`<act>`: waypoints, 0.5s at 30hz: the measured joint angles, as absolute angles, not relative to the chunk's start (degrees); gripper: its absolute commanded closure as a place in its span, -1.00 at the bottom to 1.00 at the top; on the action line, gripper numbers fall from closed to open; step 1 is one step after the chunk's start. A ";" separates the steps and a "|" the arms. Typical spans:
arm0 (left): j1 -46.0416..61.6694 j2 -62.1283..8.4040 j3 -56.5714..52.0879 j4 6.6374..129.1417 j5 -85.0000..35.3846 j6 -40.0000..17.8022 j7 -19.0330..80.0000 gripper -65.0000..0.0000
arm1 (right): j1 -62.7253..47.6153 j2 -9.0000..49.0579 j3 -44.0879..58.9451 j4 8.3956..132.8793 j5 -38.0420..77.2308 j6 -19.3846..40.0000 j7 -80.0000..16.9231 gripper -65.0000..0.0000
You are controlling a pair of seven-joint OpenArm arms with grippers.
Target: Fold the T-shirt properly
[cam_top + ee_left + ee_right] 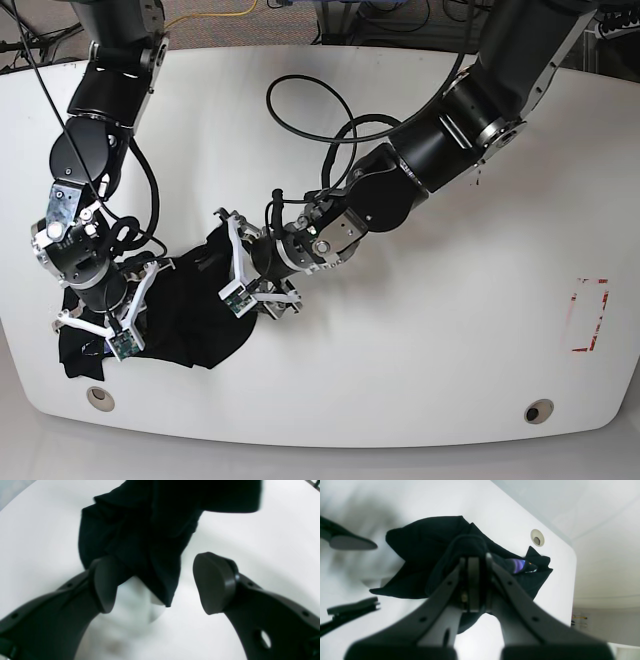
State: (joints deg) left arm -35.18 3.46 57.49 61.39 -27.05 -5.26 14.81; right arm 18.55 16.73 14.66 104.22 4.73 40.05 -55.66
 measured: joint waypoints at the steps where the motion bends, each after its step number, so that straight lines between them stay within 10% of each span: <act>1: -35.20 3.46 57.39 61.32 -27.05 -5.26 14.20 -0.35 | 18.37 16.62 14.66 104.22 4.80 40.03 -55.59 0.98; 15: -30.20 0.12 57.19 59.24 -27.79 -5.98 14.37 -0.34 | 13.80 14.96 14.66 103.13 3.44 40.10 -57.95 0.93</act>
